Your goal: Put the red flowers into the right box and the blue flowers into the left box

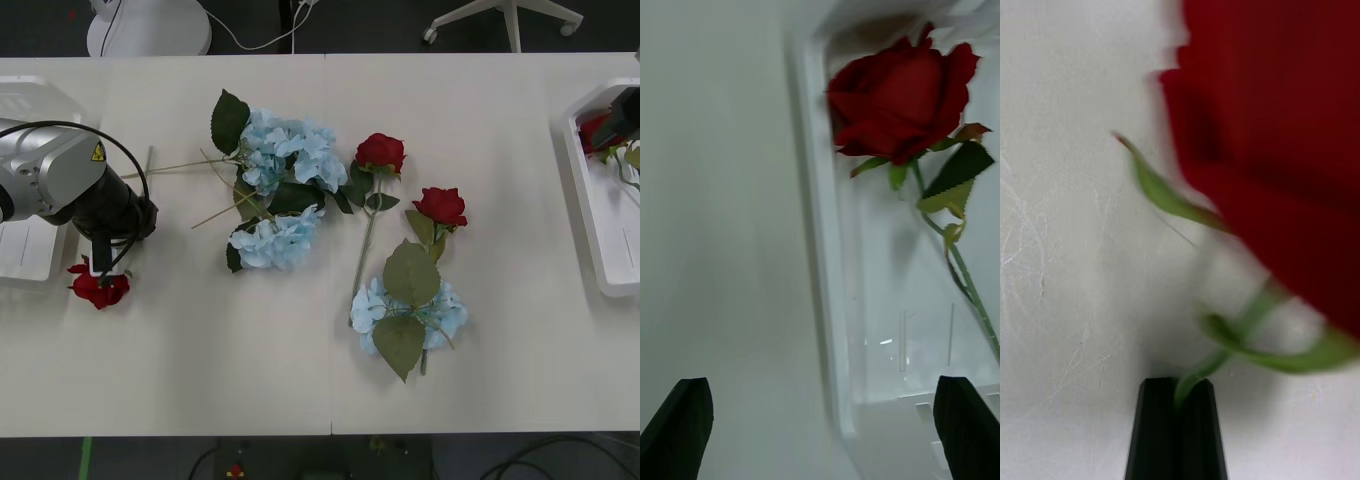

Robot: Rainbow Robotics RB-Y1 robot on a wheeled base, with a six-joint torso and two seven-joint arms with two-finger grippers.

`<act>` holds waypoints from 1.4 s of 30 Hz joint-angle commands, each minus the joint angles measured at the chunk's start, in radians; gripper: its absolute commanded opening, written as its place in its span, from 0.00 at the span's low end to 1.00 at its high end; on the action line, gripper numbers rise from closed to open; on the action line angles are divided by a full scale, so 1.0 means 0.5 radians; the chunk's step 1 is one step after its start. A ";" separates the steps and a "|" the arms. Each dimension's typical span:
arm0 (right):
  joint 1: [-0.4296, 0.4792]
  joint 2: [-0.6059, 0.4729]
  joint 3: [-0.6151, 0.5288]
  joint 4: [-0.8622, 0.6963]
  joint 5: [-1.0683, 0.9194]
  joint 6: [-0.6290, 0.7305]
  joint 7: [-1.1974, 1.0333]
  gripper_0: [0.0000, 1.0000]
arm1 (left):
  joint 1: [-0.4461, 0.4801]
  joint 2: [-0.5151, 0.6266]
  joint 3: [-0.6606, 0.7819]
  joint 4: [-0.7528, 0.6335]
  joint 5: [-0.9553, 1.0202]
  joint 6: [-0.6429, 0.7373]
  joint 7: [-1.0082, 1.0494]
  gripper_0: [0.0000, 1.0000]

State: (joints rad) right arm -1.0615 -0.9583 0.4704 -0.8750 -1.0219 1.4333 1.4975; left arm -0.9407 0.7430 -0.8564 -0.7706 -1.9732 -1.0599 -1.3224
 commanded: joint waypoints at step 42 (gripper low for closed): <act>0.497 0.594 0.615 -1.060 0.473 -0.277 -1.378 0.93 | 0.022 0.468 0.624 -0.094 2.419 -0.448 2.783 0.00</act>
State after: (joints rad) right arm -0.8124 -0.6932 0.7655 -1.4288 -0.8040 1.3162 0.8291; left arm -0.9345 0.9446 -0.5590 -0.7753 -0.8099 -1.3168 -0.0522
